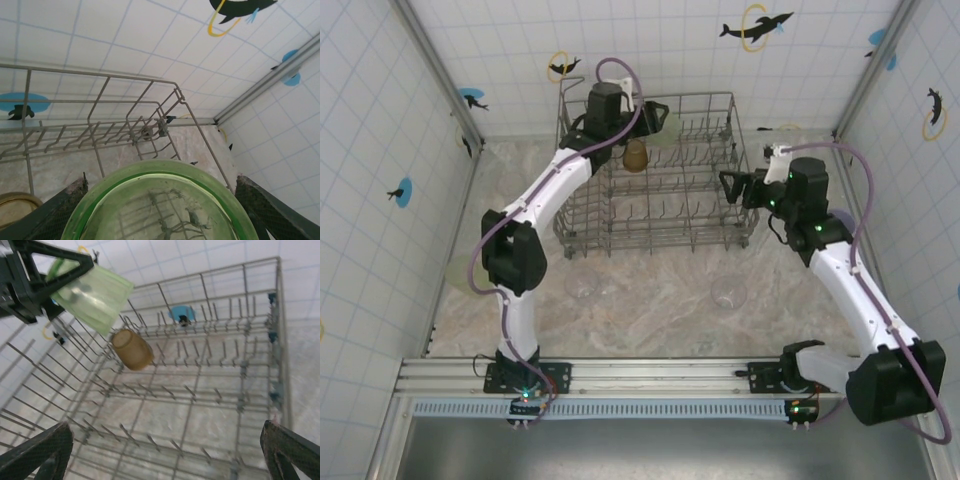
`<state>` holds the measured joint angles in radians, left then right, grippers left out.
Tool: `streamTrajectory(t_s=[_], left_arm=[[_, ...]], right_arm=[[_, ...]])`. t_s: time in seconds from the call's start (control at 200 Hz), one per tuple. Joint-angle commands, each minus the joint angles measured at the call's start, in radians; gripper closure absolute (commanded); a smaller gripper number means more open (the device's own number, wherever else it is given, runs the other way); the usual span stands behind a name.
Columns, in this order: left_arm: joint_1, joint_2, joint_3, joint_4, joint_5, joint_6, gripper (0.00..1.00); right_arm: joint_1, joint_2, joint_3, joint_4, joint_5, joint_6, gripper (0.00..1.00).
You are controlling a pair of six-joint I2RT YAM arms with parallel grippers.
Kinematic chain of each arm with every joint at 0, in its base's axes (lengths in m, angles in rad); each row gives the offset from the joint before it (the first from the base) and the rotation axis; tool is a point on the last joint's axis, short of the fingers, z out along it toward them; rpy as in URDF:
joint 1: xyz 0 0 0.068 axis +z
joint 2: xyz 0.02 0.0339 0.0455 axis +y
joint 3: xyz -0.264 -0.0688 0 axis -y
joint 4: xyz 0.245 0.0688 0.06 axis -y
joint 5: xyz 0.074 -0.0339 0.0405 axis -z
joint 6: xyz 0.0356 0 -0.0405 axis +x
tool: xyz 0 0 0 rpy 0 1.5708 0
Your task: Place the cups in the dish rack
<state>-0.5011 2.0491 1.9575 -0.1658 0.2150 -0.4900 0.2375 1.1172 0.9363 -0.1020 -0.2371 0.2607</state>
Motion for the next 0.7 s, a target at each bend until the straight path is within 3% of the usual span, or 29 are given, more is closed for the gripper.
streamTrajectory(t_s=[0.0,0.19,0.691], left_arm=[[-0.02,0.049,0.067,-0.003,-0.086,0.094,1.0],[-0.063,0.118,0.118,-0.007,-0.241,0.175,1.0],[-0.09,0.224,0.162,0.011,-0.343,0.301,1.0]], right_arm=[[0.005,-0.063,-0.064,-0.054,0.086,-0.041,0.01],[0.003,-0.135,-0.131,-0.071,0.137,-0.055,0.01],[0.0,-0.159,-0.212,-0.05,0.159,-0.081,0.01]])
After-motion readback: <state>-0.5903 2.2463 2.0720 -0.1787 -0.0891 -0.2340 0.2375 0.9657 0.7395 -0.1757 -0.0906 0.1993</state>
